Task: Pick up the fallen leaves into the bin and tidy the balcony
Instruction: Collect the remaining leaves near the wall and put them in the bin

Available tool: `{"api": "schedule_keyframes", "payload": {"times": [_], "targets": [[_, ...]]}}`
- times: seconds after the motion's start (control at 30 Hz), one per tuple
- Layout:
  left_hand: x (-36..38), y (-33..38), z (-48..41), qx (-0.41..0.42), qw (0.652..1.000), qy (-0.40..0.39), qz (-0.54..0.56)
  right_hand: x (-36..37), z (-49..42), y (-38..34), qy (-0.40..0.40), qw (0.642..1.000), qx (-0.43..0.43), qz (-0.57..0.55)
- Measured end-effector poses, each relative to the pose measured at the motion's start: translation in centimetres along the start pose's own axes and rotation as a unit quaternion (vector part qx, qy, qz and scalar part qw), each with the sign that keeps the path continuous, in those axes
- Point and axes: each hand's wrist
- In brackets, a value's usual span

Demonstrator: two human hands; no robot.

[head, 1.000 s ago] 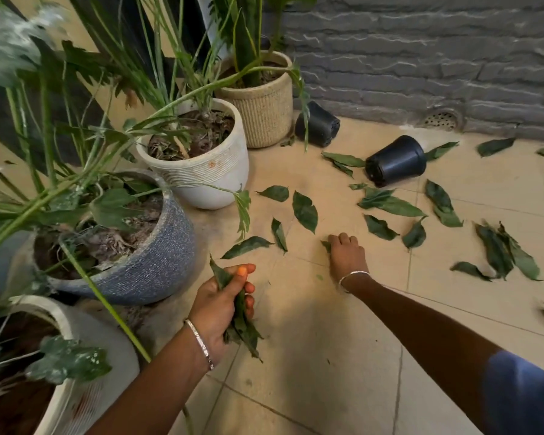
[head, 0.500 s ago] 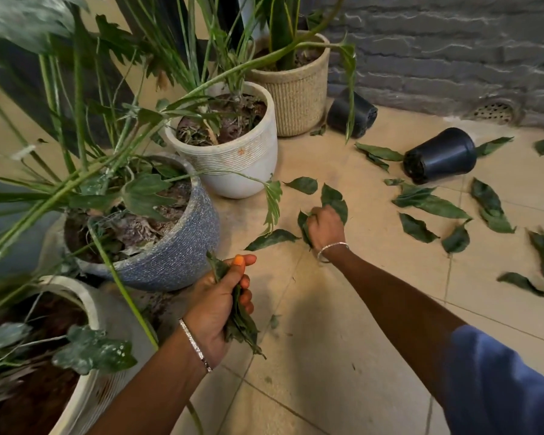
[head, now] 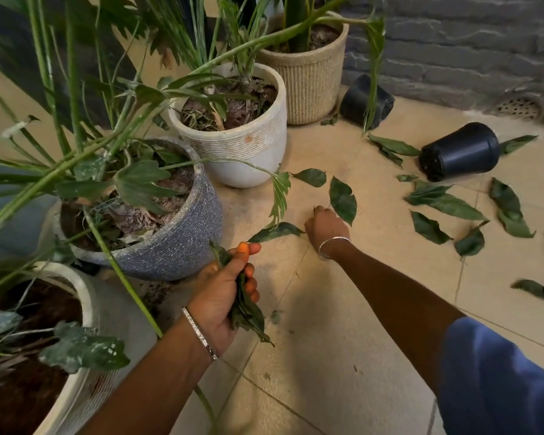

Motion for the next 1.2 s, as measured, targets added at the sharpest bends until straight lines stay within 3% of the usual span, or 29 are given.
{"api": "schedule_keyframes", "payload": {"times": [0.17,0.23,0.43,0.53,0.7,0.83,1.0,1.2], "targets": [[-0.4,-0.1,0.2,-0.017,0.999,0.034,-0.009,-1.2,-0.2,-0.4,0.078,0.993,0.013,-0.089],[-0.5,0.0,0.4,-0.02,0.999,0.043,-0.005,-1.5,-0.4,-1.3,0.086,0.991,-0.019,-0.105],[-1.2,0.4,0.6,-0.013,0.999,0.052,-0.005,-1.3,0.2,-4.5,-0.052,0.985,-0.16,0.046],[-1.6,0.4,0.7,-0.013,0.998,0.061,-0.013,0.4,0.8,-4.8,-0.082,0.971,-0.188,0.123],[-1.8,0.3,0.7,-0.026,0.997,0.064,-0.022,1.6,3.2,-3.3,-0.067,0.971,-0.198,0.114],[-1.3,0.4,0.9,-0.043,0.997,0.056,-0.031,1.5,7.3,-1.9,-0.013,0.974,-0.224,0.039],[-0.8,0.4,1.4,-0.063,0.997,0.038,-0.035,1.5,12.4,-2.0,-0.109,0.964,-0.232,-0.069],[-0.6,0.3,2.0,-0.051,0.997,0.028,-0.055,2.8,15.5,-3.0,-0.167,0.952,-0.257,-0.022]]}}
Point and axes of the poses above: each hand's wrist, its own z-axis away from the middle knuckle, its own x-axis out of the palm, y = z × x, and after that the axes turned 11 degrees about z, right-handed
